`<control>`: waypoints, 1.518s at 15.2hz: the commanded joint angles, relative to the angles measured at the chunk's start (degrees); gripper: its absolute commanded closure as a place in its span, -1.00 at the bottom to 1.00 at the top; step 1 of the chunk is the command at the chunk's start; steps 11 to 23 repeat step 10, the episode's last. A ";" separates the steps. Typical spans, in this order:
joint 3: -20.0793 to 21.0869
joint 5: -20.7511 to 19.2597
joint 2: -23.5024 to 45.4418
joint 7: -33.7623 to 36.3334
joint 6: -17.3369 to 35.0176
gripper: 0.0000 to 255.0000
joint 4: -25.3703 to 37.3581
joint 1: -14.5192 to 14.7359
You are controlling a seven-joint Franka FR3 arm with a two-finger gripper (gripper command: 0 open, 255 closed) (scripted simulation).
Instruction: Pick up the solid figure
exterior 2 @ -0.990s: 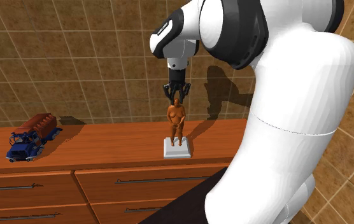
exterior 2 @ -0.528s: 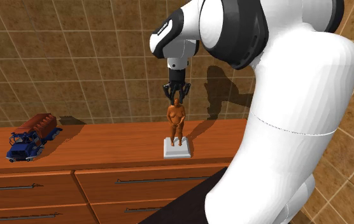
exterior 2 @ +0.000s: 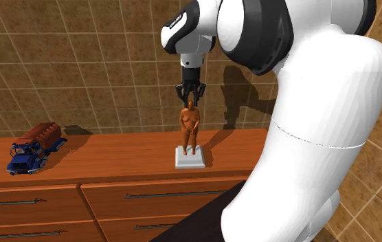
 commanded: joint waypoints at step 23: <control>-0.05 -0.24 -0.91 0.38 -6.93 1.00 6.12 -0.05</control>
